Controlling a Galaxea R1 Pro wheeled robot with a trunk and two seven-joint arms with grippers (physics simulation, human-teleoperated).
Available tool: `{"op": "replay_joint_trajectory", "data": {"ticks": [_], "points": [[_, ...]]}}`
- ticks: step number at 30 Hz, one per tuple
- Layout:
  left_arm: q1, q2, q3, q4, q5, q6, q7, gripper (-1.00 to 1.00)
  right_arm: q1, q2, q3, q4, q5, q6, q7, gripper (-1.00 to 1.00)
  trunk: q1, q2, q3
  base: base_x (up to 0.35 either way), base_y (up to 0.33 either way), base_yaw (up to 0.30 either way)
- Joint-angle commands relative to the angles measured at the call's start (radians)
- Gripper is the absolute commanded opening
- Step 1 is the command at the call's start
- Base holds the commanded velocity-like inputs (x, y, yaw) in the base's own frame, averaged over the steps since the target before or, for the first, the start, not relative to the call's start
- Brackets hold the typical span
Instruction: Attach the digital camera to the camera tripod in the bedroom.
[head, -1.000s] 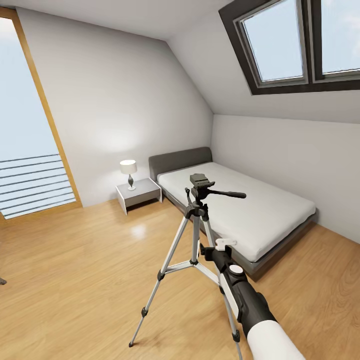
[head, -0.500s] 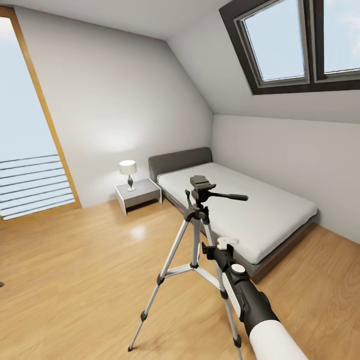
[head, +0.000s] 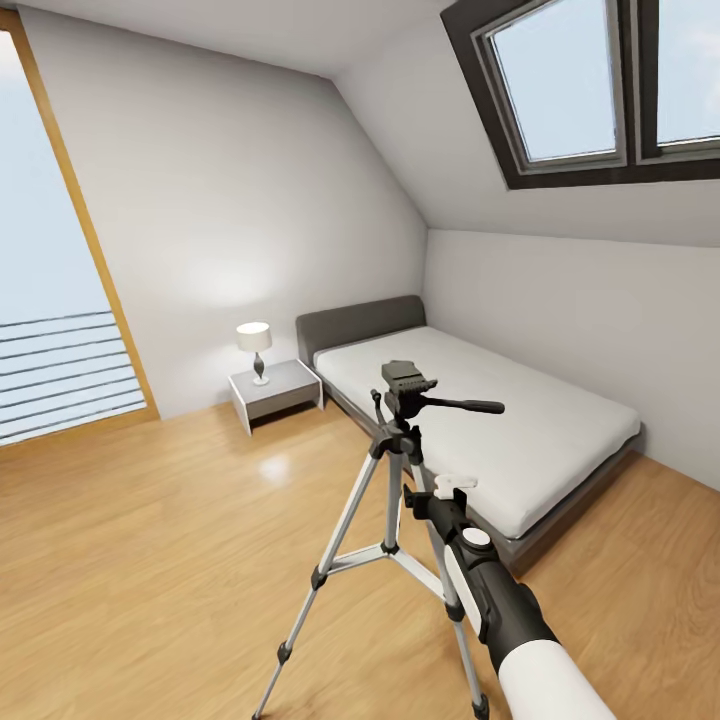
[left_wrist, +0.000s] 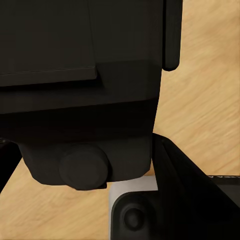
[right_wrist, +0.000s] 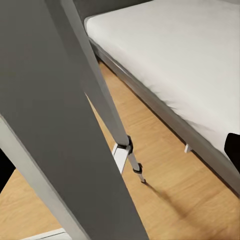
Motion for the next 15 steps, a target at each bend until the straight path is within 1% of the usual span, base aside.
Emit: {"op": "replay_joint_trajectory", "data": {"ticks": [1,6,11,15], "points": [[-0.001,-0.001,-0.009,0.003,0.002,-0.004,0.006,-1.00,-0.001,0.000,0.000,-0.002,0.007,0.006,0.000,1.00,0.001,-0.002,-0.002,0.003,0.000,0.000],[-0.001,-0.001,-0.009,0.003,0.002,-0.004,0.006,-1.00,-0.001,0.001,0.000,-0.002,0.007,0.006,-0.001,1.00,0.001,-0.002,-0.002,0.001,0.000,0.009],[-0.001,-0.001,-0.009,0.003,0.002,-0.004,0.006,-1.00,-0.001,0.001,0.000,-0.002,0.007,0.006,-0.001,1.00,0.001,-0.002,-0.002,0.000,0.000,0.154],[-0.001,-0.001,-0.009,0.003,0.002,-0.004,0.006,-1.00,-0.001,0.001,0.000,-0.002,0.007,0.006,-0.001,1.00,0.001,-0.002,-0.002,0.000,0.000,0.067]]}}
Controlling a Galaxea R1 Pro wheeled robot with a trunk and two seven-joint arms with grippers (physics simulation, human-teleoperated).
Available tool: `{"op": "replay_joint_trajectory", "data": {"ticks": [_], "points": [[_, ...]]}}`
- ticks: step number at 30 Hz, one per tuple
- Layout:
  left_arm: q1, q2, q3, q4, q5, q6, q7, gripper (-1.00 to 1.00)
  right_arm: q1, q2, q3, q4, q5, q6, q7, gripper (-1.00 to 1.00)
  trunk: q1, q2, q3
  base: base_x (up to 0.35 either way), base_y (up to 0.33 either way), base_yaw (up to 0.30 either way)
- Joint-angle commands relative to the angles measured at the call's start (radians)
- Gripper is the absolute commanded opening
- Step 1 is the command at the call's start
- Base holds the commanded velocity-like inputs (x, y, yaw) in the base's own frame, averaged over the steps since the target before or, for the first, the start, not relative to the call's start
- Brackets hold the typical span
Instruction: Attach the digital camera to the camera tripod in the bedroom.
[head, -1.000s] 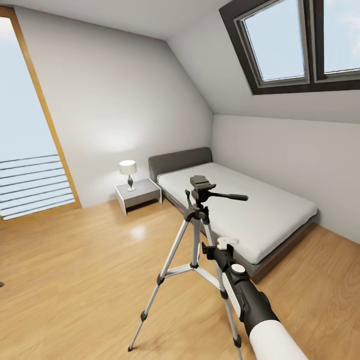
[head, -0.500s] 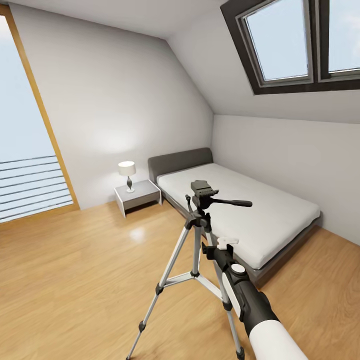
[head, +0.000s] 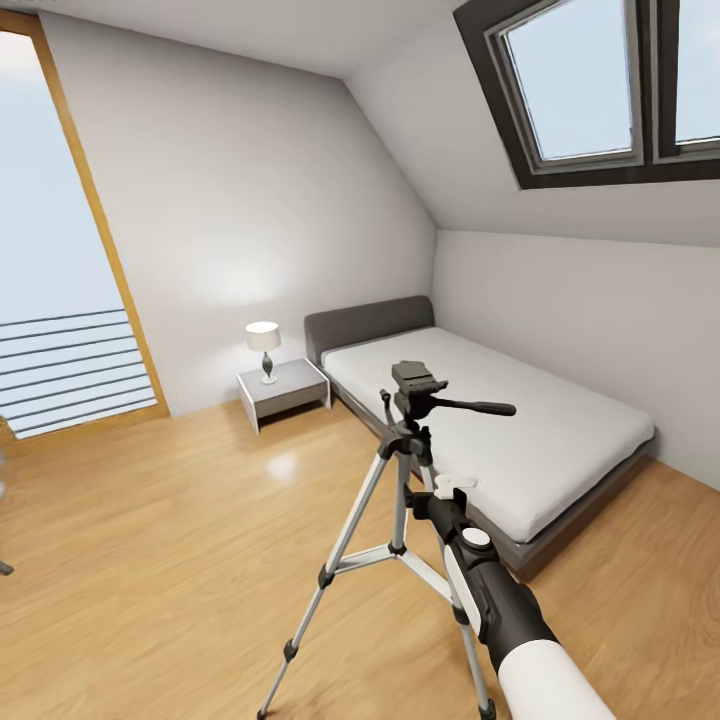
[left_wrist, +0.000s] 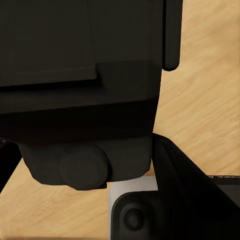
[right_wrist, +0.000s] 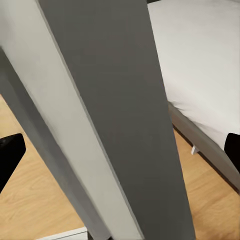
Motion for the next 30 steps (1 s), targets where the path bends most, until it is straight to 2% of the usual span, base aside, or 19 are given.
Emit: {"op": "replay_joint_trajectory", "data": {"ticks": [1,21,30], "points": [[-0.001,-0.001,-0.009,0.003,0.002,-0.004,0.006,-1.00,-0.001,0.000,0.000,-0.002,0.007,0.006,0.000,1.00,0.001,-0.002,-0.002,0.000,0.000,0.023],[-0.001,-0.001,-0.009,0.001,0.001,-0.004,0.006,-1.00,-0.001,0.000,0.000,-0.002,0.006,0.006,0.001,1.00,0.001,-0.002,-0.002,0.000,0.000,0.003],[-0.001,0.002,-0.005,-0.043,-0.004,0.013,0.012,-1.00,-0.001,0.002,0.000,-0.002,0.005,0.006,0.001,1.00,0.001,-0.002,-0.002,0.000,0.000,0.000]]}}
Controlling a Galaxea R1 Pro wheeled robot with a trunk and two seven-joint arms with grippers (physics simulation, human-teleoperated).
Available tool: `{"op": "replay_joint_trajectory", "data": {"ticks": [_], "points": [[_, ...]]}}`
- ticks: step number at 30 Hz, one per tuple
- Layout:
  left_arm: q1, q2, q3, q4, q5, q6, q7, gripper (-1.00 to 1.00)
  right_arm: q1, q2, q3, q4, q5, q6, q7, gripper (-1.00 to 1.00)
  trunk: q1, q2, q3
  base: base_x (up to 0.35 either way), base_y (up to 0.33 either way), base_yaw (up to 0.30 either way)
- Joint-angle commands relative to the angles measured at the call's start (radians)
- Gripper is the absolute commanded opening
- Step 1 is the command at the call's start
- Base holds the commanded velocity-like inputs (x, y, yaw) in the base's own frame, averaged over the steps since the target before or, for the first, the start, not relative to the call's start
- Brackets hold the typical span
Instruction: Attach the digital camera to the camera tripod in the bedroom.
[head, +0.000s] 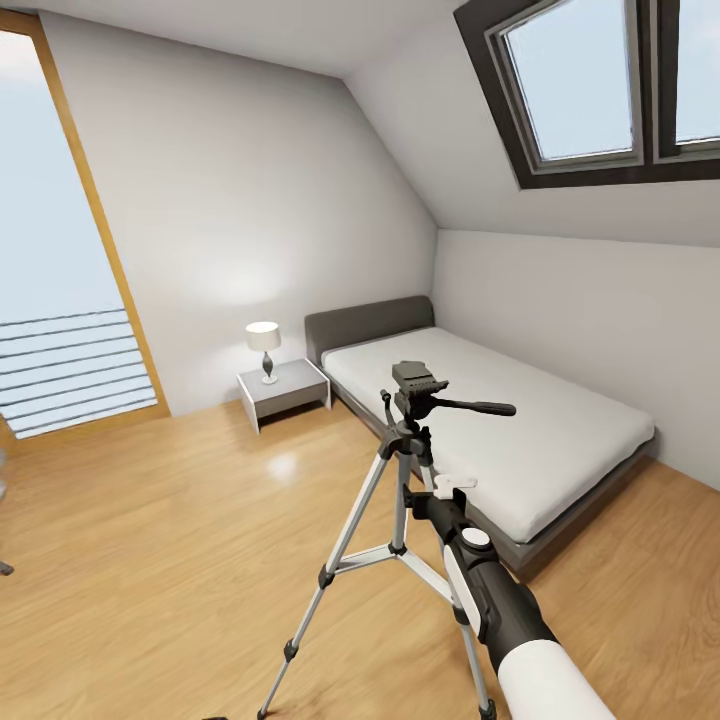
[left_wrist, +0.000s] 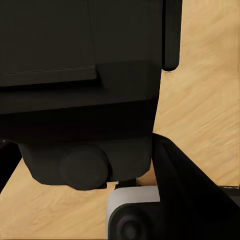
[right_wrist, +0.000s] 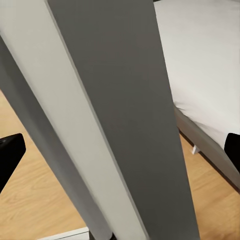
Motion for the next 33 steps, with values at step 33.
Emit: {"op": "replay_joint_trajectory", "data": {"ticks": [33], "points": [[-0.644,0.079,0.058,-0.948,0.009,1.397,0.003,-1.00,-0.001,-0.001,-0.001,0.000,0.008,0.006,0.000,1.00,0.001,-0.002,-0.002,0.000,0.000,0.000]]}}
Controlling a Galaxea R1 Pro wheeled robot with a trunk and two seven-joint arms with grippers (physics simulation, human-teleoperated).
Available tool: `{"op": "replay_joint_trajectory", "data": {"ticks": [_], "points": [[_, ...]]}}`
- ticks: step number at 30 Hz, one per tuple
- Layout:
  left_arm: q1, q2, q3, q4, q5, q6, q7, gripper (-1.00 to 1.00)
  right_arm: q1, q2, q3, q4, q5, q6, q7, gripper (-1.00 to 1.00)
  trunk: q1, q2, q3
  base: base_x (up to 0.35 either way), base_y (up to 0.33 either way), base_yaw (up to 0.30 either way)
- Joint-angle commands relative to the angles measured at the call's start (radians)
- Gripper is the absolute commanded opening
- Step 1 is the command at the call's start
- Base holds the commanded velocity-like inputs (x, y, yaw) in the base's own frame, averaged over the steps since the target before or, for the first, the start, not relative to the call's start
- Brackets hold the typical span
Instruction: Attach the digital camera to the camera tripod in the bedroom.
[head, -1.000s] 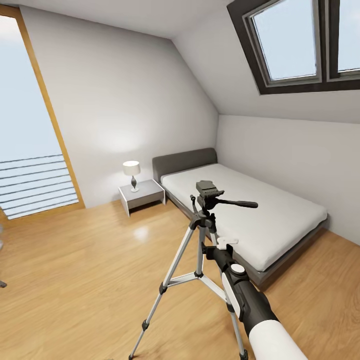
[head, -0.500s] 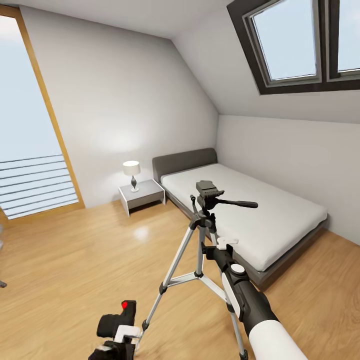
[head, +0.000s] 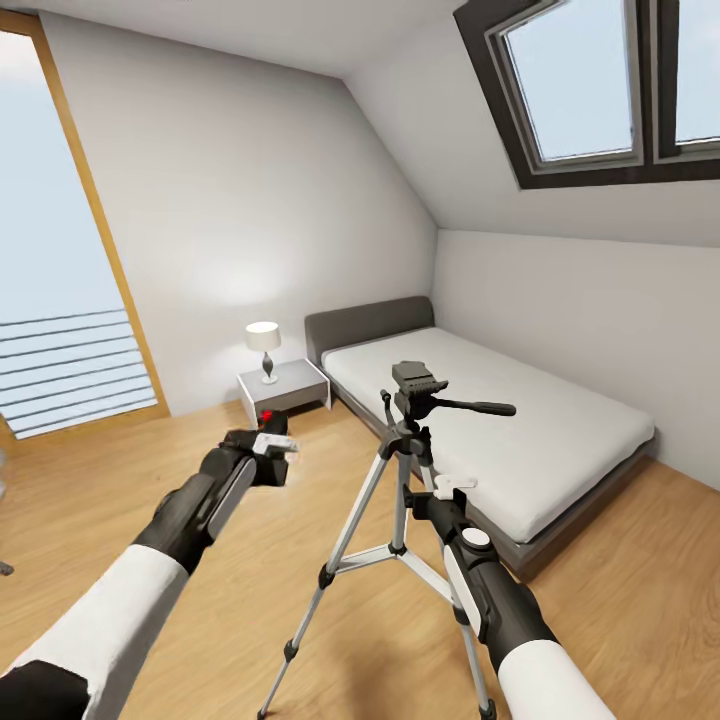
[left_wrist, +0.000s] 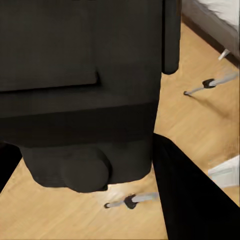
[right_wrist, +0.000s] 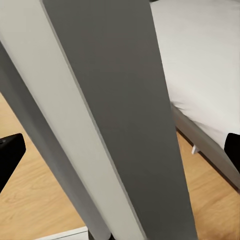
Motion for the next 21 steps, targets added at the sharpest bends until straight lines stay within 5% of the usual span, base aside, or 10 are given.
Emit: {"op": "replay_joint_trajectory", "data": {"ticks": [1,5,16,19,21], "points": [[-0.056,-0.003,0.023,0.020,0.017,0.015,0.007,-1.00,-0.001,0.000,0.000,-0.002,0.007,0.007,0.000,1.00,0.001,-0.002,-0.003,0.000,0.000,0.000],[-0.276,-0.011,0.081,0.143,0.019,0.049,-0.002,-1.00,-0.001,0.000,0.000,-0.002,0.007,0.007,0.000,1.00,0.001,-0.002,-0.003,0.000,0.000,0.000],[-0.845,-0.037,0.097,0.525,0.019,0.065,-0.061,-1.00,-0.001,0.003,0.007,-0.002,0.006,0.007,0.000,1.00,0.001,-0.002,-0.003,0.000,0.000,0.000],[-0.913,-0.087,0.096,0.554,0.018,0.076,-0.107,-1.00,-0.001,0.003,0.018,-0.002,0.006,0.006,0.000,1.00,0.001,-0.002,-0.003,0.000,0.000,0.000],[-0.932,-0.111,0.076,0.563,0.016,0.082,-0.228,-1.00,-0.001,0.003,0.022,-0.003,0.006,0.005,0.000,1.00,0.001,-0.002,-0.003,0.000,0.000,0.000]]}}
